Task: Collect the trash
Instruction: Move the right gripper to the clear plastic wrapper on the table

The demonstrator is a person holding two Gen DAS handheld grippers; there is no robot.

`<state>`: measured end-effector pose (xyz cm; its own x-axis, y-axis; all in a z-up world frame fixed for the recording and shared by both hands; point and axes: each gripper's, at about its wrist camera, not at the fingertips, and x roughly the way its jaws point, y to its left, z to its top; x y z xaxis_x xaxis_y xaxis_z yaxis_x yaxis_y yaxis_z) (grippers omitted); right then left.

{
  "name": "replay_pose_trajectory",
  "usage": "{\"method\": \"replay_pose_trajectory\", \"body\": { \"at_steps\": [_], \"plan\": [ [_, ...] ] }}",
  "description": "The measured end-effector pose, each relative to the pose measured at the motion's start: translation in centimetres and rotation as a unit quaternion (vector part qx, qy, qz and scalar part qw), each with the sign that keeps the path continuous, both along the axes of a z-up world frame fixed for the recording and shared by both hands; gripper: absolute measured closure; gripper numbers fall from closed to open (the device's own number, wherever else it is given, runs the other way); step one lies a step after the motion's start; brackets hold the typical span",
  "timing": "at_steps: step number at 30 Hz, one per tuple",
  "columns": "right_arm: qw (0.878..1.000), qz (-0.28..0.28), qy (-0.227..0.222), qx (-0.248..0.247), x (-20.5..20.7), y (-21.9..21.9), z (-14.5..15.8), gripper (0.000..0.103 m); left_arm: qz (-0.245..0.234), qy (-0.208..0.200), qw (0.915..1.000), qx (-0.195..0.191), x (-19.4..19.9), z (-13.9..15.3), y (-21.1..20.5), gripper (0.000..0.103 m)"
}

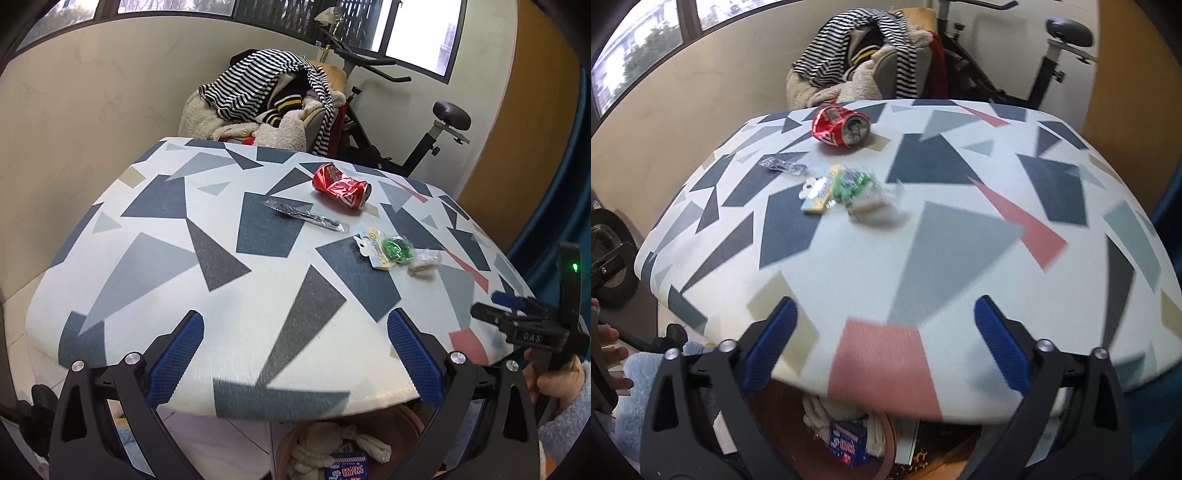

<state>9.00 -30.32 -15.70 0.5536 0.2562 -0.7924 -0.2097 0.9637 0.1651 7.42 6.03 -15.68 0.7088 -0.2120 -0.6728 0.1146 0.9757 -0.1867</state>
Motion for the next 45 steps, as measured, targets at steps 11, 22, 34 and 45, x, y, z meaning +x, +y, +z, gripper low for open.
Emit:
{"method": "replay_pose_trajectory", "body": {
  "at_steps": [11, 22, 34, 45],
  "plan": [
    [0.999, 0.048, 0.012, -0.016, 8.8, 2.0, -2.1, 0.033, -0.003, 0.037, 0.9990, -0.025, 3.7, -1.7, 0.3, 0.006],
    [0.997, 0.070, 0.012, 0.019, 10.9, 2.3, -3.7, 0.061, -0.002, 0.045, 0.9990, 0.002, 5.2, -2.2, -0.4, 0.006],
    [0.998, 0.025, -0.035, 0.045, 8.7, 0.5, -1.3, 0.068, 0.000, 0.067, 0.9949, -0.075, 10.6, -1.3, 0.3, 0.030],
    [0.997, -0.006, -0.034, 0.065, 8.1, -2.6, -0.6, 0.068, -0.025, 0.141, 0.9519, -0.271, 25.2, -3.0, -3.0, 0.049]
  ]
}}
